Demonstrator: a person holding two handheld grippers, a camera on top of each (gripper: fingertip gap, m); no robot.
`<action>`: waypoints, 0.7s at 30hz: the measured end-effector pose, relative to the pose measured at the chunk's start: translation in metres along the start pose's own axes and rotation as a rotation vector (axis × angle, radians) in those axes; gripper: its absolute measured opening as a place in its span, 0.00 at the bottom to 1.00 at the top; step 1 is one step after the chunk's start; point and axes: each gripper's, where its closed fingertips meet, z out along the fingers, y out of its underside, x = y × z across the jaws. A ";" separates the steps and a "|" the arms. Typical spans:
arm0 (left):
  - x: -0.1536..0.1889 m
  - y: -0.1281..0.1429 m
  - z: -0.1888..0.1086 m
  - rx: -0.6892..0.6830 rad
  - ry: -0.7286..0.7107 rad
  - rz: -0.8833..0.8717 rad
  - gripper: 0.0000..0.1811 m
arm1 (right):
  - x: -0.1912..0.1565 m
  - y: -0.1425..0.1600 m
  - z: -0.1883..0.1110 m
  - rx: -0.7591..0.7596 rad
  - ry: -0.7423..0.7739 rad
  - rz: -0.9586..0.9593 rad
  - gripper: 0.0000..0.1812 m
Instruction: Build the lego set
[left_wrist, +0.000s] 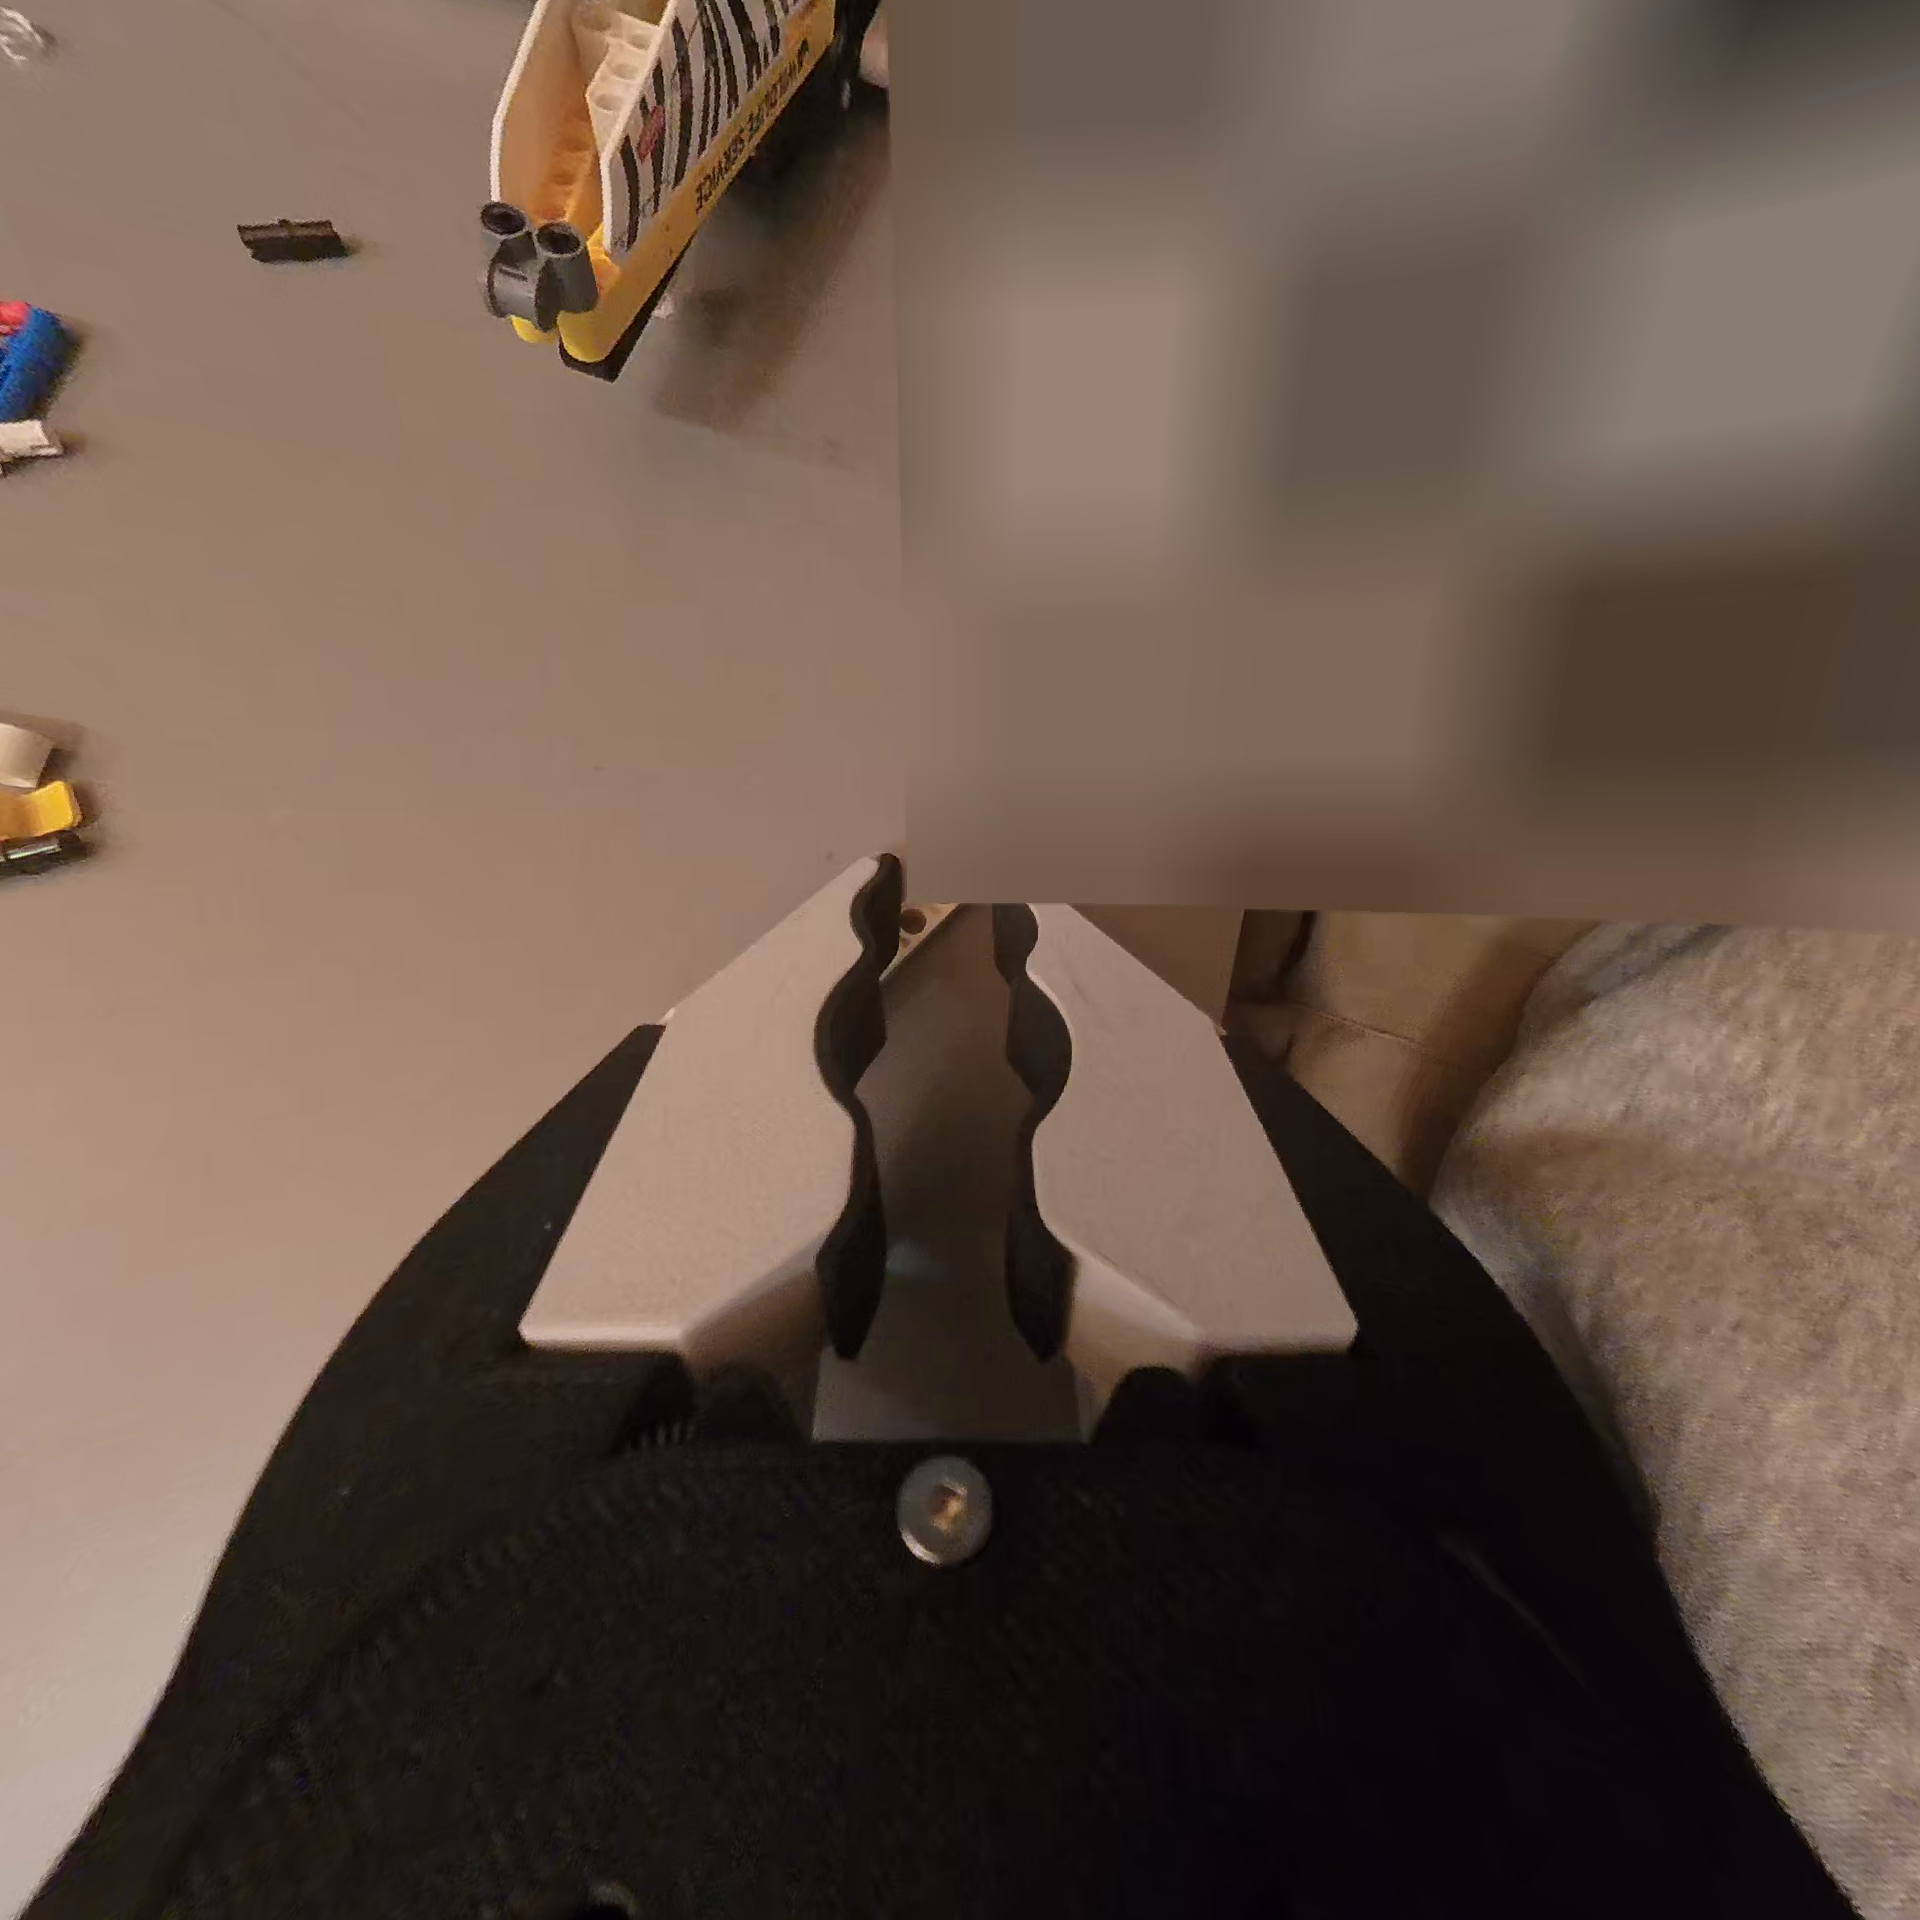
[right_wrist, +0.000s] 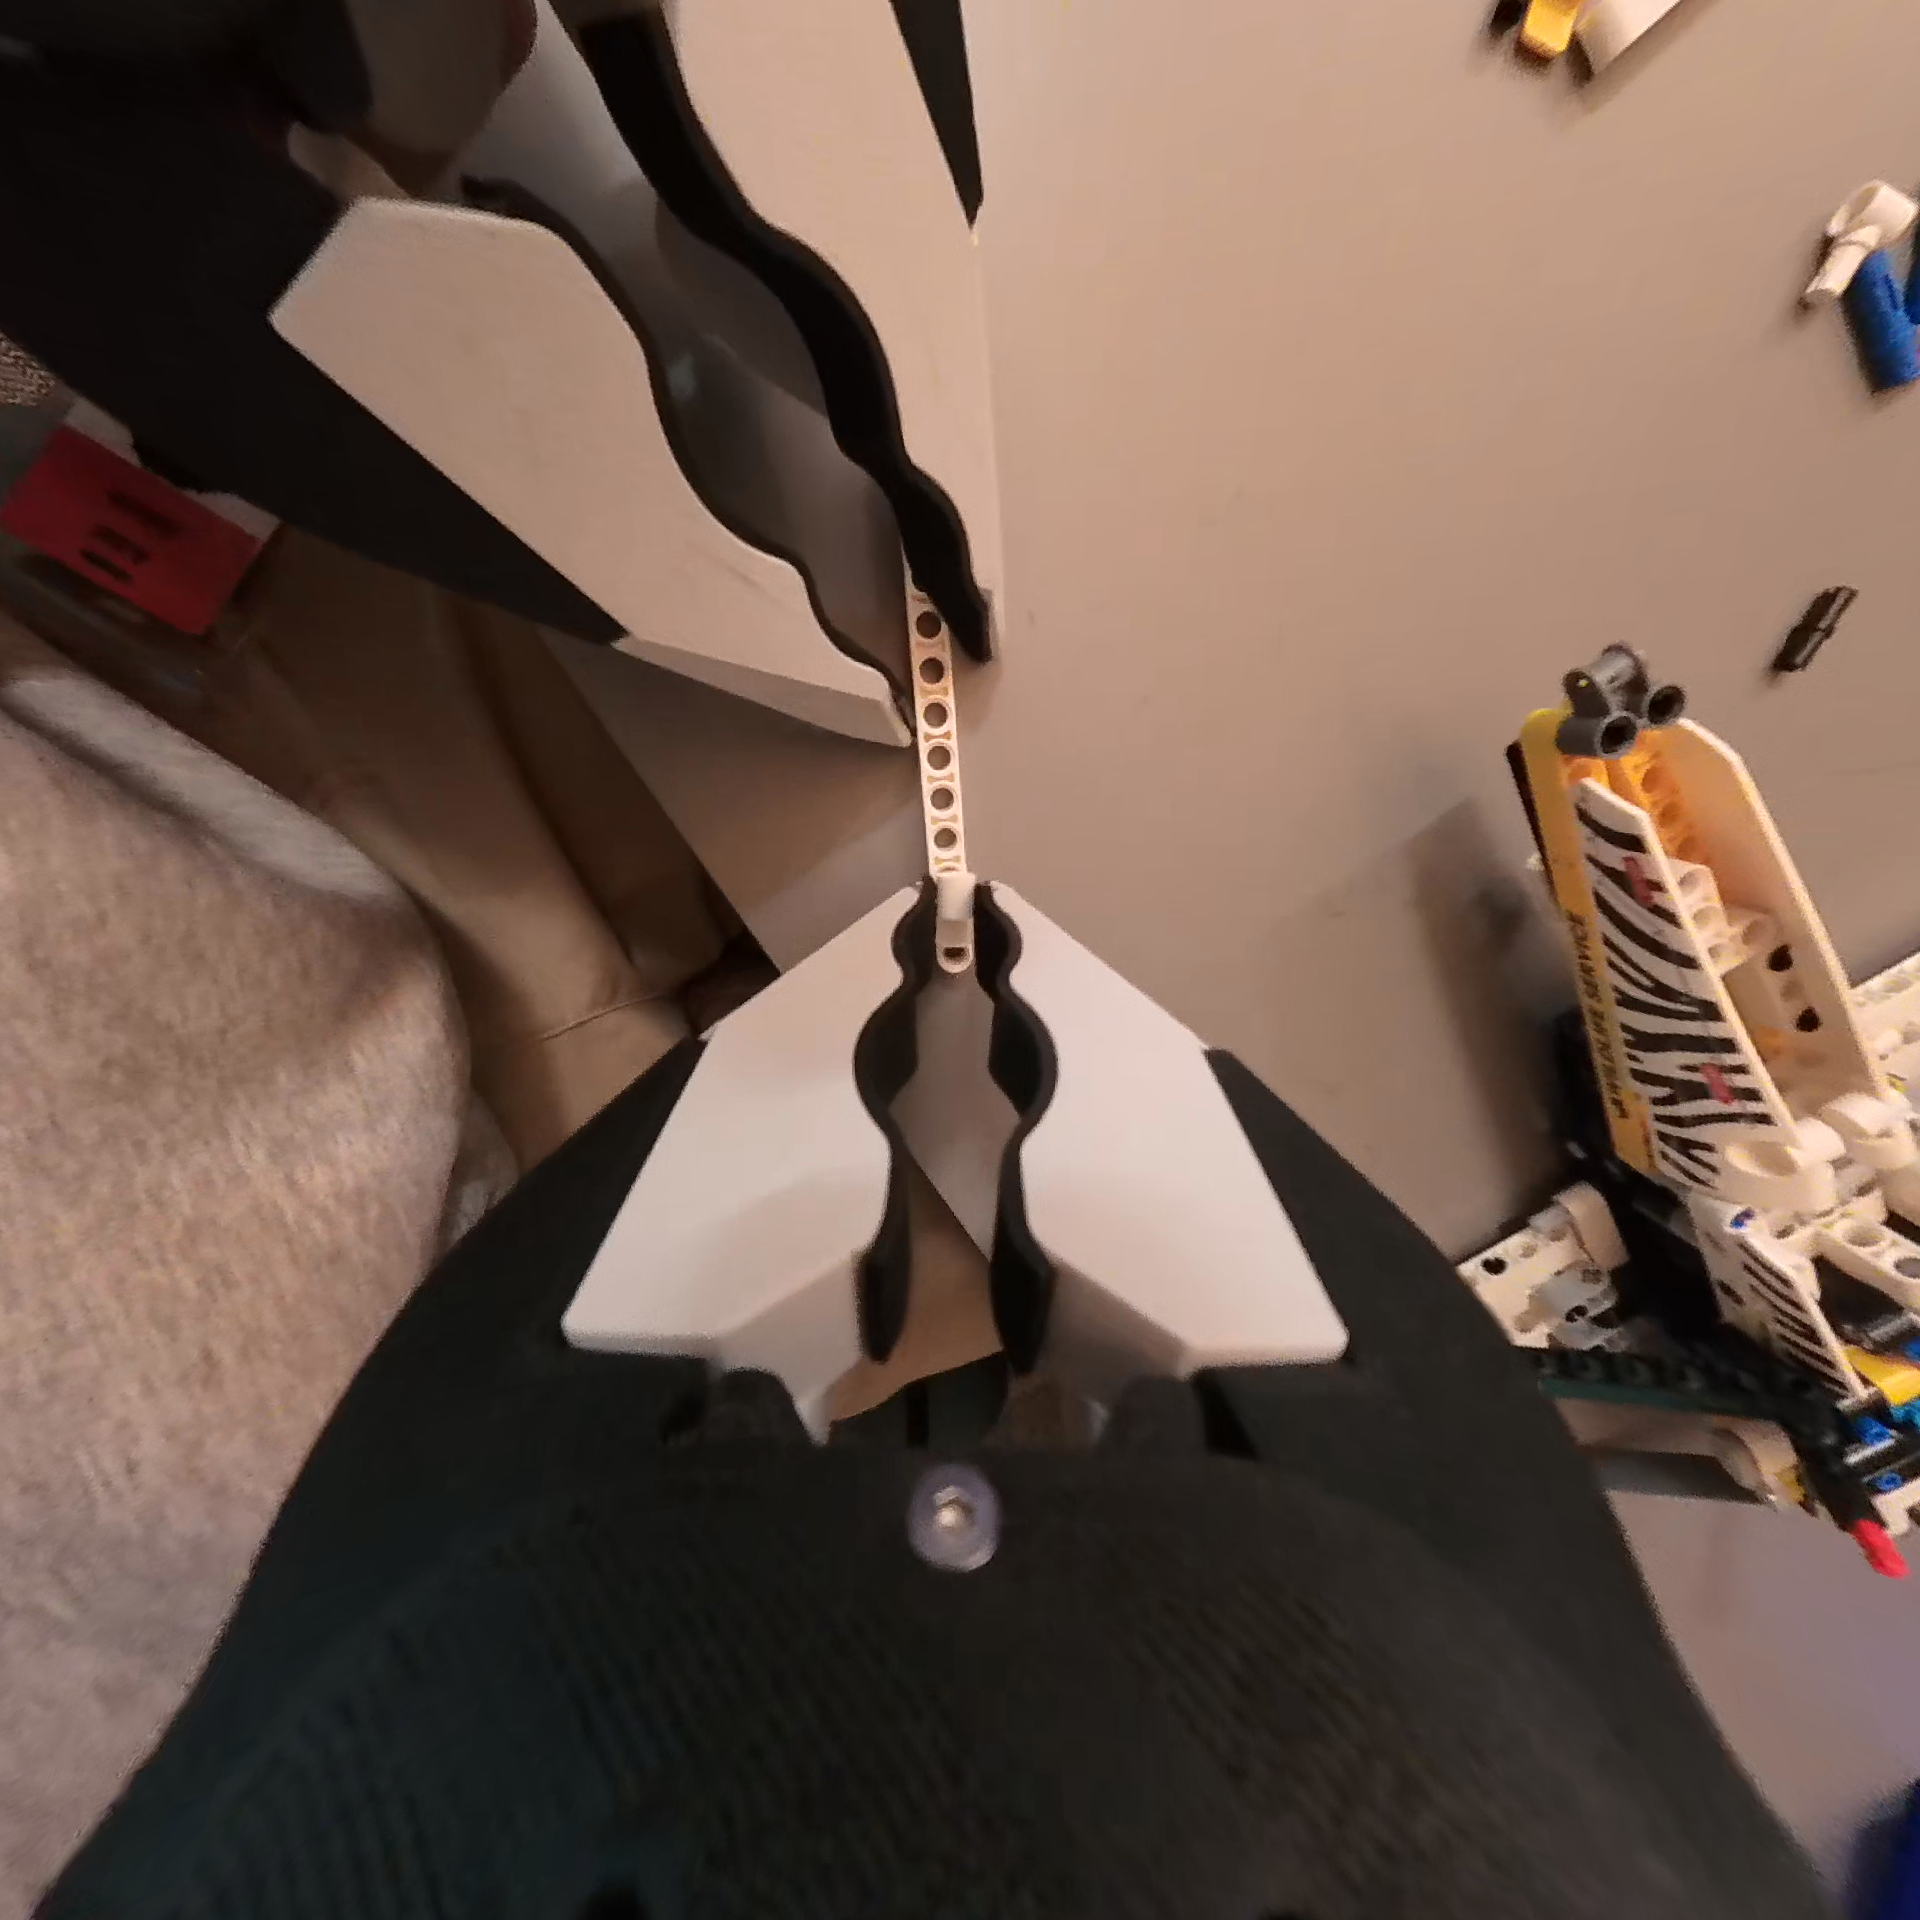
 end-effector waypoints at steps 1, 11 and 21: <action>0.000 0.000 0.000 0.000 -0.001 0.001 0.10 | 0.000 0.000 0.000 0.000 -0.003 -0.009 0.03; 0.001 0.000 0.000 0.001 0.006 -0.008 0.09 | -0.001 -0.001 0.001 0.003 -0.018 -0.048 0.03; 0.001 0.001 0.000 0.001 0.005 -0.011 0.09 | 0.000 -0.001 0.002 -0.033 -0.042 -0.091 0.03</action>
